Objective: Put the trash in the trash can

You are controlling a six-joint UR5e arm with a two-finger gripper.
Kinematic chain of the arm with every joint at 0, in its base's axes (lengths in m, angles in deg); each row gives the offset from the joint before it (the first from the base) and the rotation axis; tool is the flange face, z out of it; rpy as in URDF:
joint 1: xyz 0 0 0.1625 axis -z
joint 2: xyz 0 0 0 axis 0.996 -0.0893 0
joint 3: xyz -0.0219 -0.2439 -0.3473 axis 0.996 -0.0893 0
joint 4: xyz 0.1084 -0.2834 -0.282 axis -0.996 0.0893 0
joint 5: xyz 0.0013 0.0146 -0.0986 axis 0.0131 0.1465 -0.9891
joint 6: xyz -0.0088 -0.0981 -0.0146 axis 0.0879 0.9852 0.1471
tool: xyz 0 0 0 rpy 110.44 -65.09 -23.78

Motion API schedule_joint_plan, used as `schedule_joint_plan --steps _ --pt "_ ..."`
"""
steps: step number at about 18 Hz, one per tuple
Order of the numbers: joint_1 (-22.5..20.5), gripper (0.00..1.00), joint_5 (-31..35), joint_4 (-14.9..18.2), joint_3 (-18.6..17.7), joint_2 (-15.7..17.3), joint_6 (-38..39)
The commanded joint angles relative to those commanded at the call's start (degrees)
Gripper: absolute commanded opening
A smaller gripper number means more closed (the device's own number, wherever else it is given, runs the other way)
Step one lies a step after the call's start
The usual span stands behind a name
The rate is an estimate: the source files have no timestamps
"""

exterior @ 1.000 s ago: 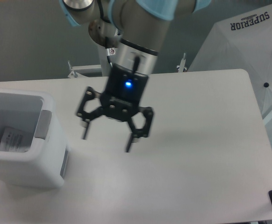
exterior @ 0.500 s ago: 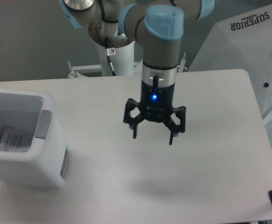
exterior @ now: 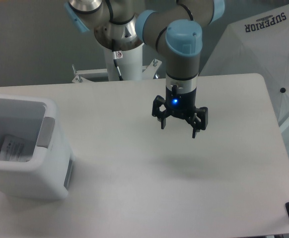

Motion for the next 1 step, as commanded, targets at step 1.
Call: schedule_joint_plan --steps 1 --pt "0.1 1.00 0.4 0.1 0.0 0.0 0.0"
